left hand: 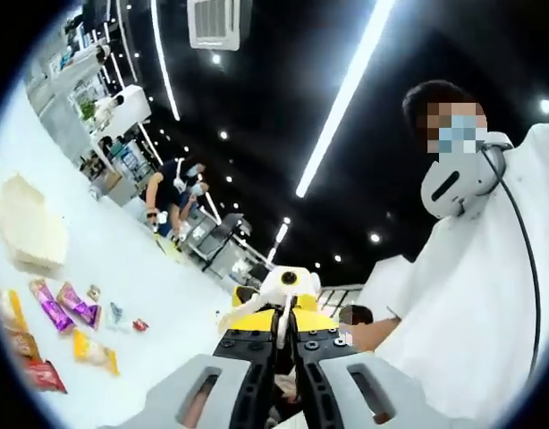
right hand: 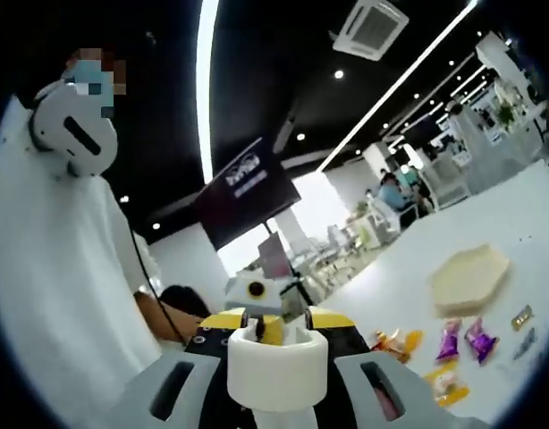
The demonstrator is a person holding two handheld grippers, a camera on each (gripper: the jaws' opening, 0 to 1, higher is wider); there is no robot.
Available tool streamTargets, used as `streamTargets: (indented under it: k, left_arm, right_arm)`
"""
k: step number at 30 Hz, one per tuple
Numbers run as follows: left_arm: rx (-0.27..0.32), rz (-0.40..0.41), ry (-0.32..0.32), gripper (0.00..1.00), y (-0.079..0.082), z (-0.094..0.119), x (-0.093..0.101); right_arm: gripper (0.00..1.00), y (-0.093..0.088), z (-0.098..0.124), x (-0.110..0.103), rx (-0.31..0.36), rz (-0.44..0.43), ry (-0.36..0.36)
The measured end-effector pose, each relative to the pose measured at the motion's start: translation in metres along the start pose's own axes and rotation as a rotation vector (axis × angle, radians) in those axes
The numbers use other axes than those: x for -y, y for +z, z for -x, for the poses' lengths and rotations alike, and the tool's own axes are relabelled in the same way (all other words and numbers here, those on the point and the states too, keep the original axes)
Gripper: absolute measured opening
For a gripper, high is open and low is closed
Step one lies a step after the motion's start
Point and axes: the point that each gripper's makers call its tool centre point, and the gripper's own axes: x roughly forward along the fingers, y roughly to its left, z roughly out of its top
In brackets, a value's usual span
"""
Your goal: Place the target food into the container with the food tongs after gripping and lifting it, then release it inside without dropping or visibly crushing the food.
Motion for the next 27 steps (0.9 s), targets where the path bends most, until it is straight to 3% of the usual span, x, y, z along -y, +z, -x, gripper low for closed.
streamTargets:
  k: [4,9,13,15,17,22,25,27]
  left_arm:
    - [-0.116,-0.05,-0.025,0.04,-0.007,0.002,0.007]
    - [-0.317,-0.146,-0.026,0.03,-0.029,0.002,0.004]
    - [-0.429,-0.19,-0.037,0.01,-0.04,0.001,0.001]
    - [-0.498,-0.173,-0.008,0.0,-0.046,0.002,-0.003]
    - [-0.544,-0.224,0.01,0.0,-0.046,0.003,-0.008]
    - [-0.56,-0.283,0.016,0.0,-0.039,0.001,-0.01]
    - [-0.535,-0.269,0.001,0.0,-0.034,-0.001,-0.008]
    - [-0.518,-0.258,-0.009,0.0,-0.03,-0.002,-0.006]
  right_arm:
    - [0.24,0.001,-0.001,-0.007,-0.018,0.017,0.044]
    - [0.24,-0.012,-0.004,-0.011,-0.147,0.082,0.097]
    - [0.24,-0.018,-0.005,-0.01,-0.198,0.124,0.107]
    - [0.25,-0.023,-0.004,-0.007,-0.232,0.145,0.1]
    - [0.25,-0.026,-0.003,-0.002,-0.244,0.161,0.08]
    - [0.27,-0.019,0.001,0.007,-0.178,0.1,0.032]
    - [0.27,0.004,0.0,0.005,-0.037,0.032,0.022]
    - [0.27,0.004,0.0,0.003,-0.029,0.033,0.02]
